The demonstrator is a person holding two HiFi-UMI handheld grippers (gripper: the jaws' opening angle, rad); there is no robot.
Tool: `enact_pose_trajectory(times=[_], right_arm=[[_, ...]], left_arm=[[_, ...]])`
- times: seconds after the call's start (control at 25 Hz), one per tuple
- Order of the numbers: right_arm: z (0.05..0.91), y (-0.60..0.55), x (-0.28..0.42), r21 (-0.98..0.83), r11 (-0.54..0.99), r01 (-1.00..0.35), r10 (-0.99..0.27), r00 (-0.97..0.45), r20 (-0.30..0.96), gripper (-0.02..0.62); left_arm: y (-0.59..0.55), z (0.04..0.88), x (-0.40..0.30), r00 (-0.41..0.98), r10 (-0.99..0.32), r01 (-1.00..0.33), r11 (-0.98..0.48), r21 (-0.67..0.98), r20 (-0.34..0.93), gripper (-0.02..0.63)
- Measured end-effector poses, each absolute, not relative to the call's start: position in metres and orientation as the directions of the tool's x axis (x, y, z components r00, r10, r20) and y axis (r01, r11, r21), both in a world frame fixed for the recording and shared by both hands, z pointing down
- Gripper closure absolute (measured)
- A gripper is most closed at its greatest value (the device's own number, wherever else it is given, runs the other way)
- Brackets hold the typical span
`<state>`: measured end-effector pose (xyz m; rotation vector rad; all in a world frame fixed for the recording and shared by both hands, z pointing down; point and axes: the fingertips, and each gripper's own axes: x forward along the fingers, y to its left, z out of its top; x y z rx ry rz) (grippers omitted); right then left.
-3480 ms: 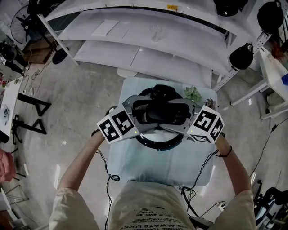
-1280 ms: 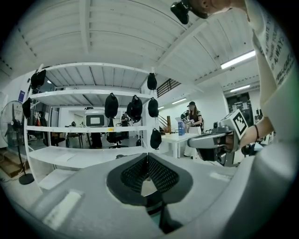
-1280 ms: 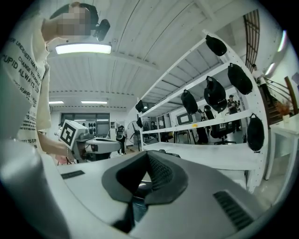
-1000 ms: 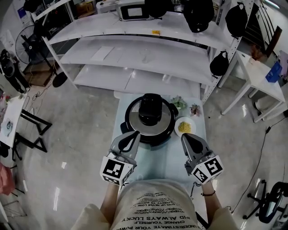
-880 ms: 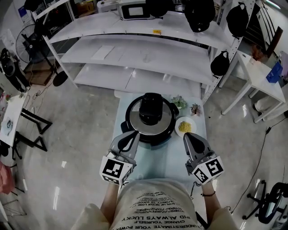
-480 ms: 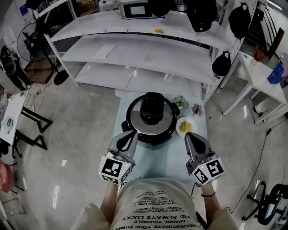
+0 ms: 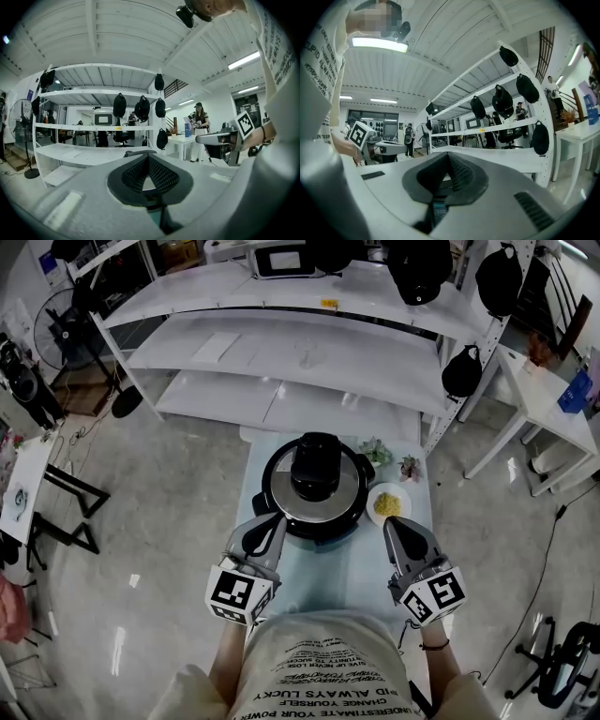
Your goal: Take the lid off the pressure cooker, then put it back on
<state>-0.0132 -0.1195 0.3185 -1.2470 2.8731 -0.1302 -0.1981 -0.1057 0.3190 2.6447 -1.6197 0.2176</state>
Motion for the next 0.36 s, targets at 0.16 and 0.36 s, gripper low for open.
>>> enact_pose_trajectory(times=[0.16,0.36], right_arm=[[0.3201,-0.1209,-0.0128,-0.081,0.679,-0.729,-0.730,-0.683,0.030,0.591],[0.3239,-0.1210,-0.0117,-0.081,0.679,-0.730,-0.729,-0.683,0.038,0.591]], left_arm=[[-0.1082,0.3198,-0.1983,0.447,-0.884,-0.889,-0.456,-0.036,0.138,0.581],[-0.1071,0.3251,-0.2005,0.438,-0.886,-0.893,-0.448,-0.039,0.153,0.581]])
